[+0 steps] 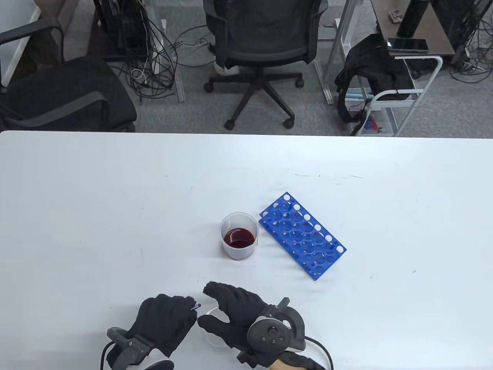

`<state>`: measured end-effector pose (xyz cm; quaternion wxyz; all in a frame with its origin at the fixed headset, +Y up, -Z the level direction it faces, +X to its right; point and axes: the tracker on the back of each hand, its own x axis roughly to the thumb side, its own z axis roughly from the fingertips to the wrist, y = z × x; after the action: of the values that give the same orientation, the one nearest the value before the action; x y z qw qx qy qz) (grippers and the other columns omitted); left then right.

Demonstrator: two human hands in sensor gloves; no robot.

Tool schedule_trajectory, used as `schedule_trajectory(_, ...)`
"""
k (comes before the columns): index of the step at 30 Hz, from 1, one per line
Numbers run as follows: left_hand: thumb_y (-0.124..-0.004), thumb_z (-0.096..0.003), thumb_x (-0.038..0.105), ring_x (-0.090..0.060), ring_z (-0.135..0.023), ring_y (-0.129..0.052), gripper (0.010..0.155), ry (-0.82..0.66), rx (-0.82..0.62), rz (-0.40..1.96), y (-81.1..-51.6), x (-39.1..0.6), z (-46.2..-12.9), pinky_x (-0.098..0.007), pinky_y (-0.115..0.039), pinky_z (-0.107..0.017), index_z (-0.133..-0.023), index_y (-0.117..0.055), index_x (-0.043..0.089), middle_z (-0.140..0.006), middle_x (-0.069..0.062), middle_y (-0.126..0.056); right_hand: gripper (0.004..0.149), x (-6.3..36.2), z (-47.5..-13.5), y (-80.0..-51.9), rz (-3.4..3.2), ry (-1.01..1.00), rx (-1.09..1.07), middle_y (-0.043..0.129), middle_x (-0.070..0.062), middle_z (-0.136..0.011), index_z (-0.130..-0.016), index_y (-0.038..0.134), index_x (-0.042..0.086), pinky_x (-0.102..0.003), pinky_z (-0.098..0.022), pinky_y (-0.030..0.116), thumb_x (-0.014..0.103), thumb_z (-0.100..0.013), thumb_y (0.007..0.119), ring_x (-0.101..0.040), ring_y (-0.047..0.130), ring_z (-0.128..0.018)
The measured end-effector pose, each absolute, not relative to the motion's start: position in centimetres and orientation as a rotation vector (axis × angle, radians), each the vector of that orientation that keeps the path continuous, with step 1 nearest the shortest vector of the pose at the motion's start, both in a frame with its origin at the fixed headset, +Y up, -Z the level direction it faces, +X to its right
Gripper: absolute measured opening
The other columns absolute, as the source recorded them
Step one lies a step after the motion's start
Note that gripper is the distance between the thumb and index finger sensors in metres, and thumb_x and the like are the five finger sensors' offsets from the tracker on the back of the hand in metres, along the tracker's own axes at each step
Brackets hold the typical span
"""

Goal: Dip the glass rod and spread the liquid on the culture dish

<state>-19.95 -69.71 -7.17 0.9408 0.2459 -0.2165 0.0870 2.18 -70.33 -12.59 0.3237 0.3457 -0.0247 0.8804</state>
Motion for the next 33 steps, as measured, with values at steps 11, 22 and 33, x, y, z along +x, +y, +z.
schedule_trajectory(11,-0.08,-0.0493,0.049,-0.024,-0.053,-0.099,0.044,-0.428,0.484,0.173,-69.6,-20.1,-7.3,-0.037,-0.088,-0.048,-0.081,-0.092,0.021,-0.07,0.003,-0.1,0.109,2.7,-12.3,-77.3,2.822,0.565,1.202,0.006,-0.032,-0.12,-0.113,-0.005,0.012,-0.09,-0.063,0.032,0.08,-0.049,0.051,-0.067,0.022,-0.106)
schedule_trajectory(22,-0.081,-0.0487,0.05,-0.023,-0.053,-0.099,0.044,-0.429,0.472,0.157,-69.4,-19.9,-7.4,-0.037,-0.088,-0.048,-0.08,-0.092,0.022,-0.069,0.003,-0.1,0.101,2.1,-12.4,-81.3,2.881,0.684,1.231,-0.009,-0.031,-0.113,-0.108,-0.013,0.011,-0.088,-0.056,0.011,0.077,-0.051,0.036,-0.064,-0.007,-0.096)
schedule_trajectory(33,-0.084,-0.0473,0.052,-0.02,-0.045,-0.104,0.044,-0.4,0.48,0.212,-68.6,-19.8,-9.1,-0.036,-0.091,-0.041,-0.079,-0.094,0.023,-0.063,0.004,-0.104,0.097,2.0,-12.6,-82.3,2.837,0.826,1.245,-0.02,-0.033,-0.108,-0.106,-0.022,0.006,-0.087,-0.055,0.007,0.074,-0.056,0.026,-0.064,-0.015,-0.092)
